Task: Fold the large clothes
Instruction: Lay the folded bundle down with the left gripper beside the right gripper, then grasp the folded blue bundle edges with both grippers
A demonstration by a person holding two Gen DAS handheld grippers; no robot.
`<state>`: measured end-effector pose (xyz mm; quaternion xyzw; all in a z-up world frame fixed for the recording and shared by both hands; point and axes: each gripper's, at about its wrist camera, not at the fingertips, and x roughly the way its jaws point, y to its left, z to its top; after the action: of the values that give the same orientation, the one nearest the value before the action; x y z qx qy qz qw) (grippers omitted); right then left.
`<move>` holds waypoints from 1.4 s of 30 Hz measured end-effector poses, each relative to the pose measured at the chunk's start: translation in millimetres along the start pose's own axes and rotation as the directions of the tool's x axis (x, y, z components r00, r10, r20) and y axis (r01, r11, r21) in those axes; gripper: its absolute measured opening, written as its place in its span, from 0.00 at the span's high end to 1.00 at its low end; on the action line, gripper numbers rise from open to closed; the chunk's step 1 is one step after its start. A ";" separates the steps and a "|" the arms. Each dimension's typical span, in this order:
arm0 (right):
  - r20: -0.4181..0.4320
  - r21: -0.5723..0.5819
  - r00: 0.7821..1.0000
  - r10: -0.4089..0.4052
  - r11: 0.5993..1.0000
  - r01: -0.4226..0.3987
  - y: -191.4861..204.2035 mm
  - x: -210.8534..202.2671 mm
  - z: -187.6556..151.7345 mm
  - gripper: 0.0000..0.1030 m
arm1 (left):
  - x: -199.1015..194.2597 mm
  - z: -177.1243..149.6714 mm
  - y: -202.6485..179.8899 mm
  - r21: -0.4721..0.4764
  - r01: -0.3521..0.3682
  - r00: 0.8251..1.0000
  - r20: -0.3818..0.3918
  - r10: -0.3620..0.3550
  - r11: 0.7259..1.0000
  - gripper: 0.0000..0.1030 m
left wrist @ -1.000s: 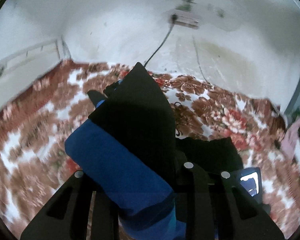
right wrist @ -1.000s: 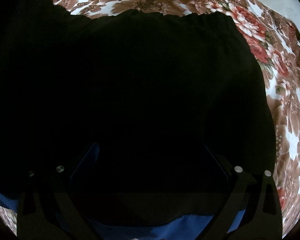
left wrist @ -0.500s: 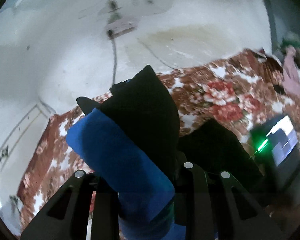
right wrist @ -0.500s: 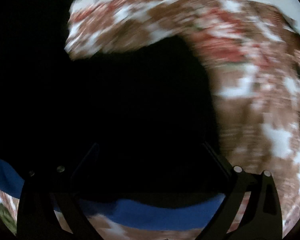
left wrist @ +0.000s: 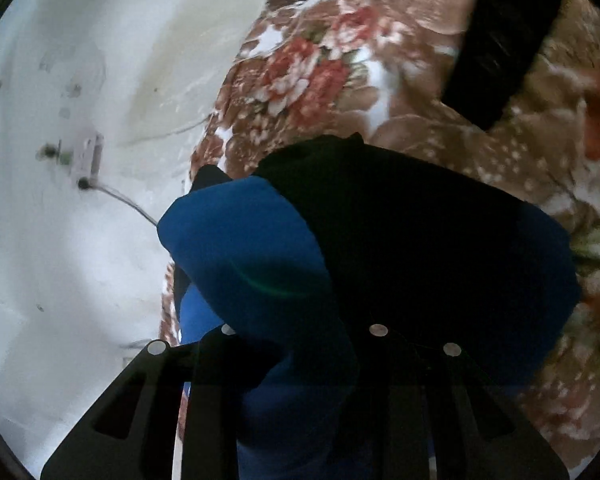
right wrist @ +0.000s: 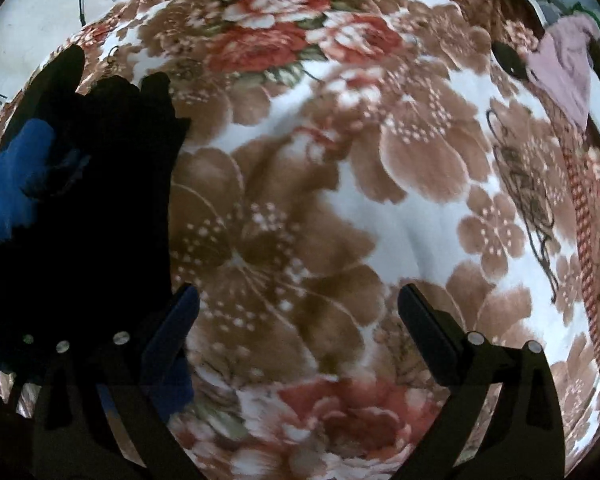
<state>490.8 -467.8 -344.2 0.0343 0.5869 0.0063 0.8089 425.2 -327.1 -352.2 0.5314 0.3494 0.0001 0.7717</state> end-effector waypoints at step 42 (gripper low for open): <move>0.045 -0.509 0.999 -0.013 0.860 0.034 185.9 31.7 116.4 0.05 | -90.2 -55.8 -86.6 0.103 0.119 0.974 0.182 -0.136 0.988 0.18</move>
<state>616.7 -286.3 -326.7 -0.1875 0.5486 0.1506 0.8008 294.8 -352.5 -385.3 0.5403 0.3080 -0.1158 0.7745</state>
